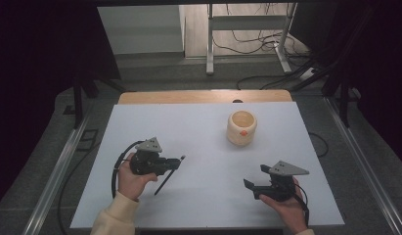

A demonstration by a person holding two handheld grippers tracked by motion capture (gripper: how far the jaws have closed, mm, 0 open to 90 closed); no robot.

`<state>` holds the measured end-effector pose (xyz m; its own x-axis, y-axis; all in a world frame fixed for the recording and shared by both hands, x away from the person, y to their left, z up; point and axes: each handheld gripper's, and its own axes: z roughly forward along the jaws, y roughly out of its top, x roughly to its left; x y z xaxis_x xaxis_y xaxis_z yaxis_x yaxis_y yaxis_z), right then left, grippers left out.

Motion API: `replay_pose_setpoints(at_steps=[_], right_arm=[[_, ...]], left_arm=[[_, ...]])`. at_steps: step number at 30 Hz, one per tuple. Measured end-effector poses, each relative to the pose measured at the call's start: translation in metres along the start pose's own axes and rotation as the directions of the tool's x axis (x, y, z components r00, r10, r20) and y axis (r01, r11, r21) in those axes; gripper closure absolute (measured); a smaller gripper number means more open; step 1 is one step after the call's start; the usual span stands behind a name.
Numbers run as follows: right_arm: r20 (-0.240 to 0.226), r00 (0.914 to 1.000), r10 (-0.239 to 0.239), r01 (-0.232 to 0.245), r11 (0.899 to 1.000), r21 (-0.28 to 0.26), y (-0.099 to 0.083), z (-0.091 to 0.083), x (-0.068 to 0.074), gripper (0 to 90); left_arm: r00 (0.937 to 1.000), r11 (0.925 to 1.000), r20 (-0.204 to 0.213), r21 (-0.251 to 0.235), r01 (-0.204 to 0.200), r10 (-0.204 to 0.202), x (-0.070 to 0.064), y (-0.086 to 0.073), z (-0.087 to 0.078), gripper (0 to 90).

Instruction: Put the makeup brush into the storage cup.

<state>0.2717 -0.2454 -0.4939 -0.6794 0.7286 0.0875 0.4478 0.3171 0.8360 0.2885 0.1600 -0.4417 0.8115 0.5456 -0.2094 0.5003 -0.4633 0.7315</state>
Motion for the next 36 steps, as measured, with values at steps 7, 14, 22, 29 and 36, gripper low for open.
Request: replay_pose_setpoints(at_steps=[7,14,22,29,36], right_arm=[[-0.020,0.9998,0.006,-0.006,1.000,0.005,0.004,0.009,0.010,15.1],[-0.057,0.9984,0.008,-0.007,1.000,0.012,0.008,0.020,0.019,15.4],[-0.069,0.9976,-0.008,0.010,1.000,0.022,0.012,0.028,0.032,15.7],[-0.068,0.9975,-0.021,0.023,0.999,0.031,0.014,0.033,0.038,16.0],[-0.071,0.9972,-0.023,0.025,0.999,0.033,0.016,0.035,0.041,16.1]], left_arm=[[0.9998,0.9999,0.017,-0.001,-0.013,0.013,-0.002,0.001,0.004,83.7],[0.9998,0.9999,0.016,-0.007,-0.010,0.010,0.000,0.001,0.005,83.7],[0.9999,0.9999,0.014,-0.010,-0.008,0.008,-0.003,0.002,0.009,83.7],[0.9997,1.0000,0.026,-0.008,-0.003,0.003,-0.002,0.004,0.013,83.7],[0.9992,0.9998,0.039,-0.016,-0.007,0.008,-0.003,0.008,0.017,83.7]])
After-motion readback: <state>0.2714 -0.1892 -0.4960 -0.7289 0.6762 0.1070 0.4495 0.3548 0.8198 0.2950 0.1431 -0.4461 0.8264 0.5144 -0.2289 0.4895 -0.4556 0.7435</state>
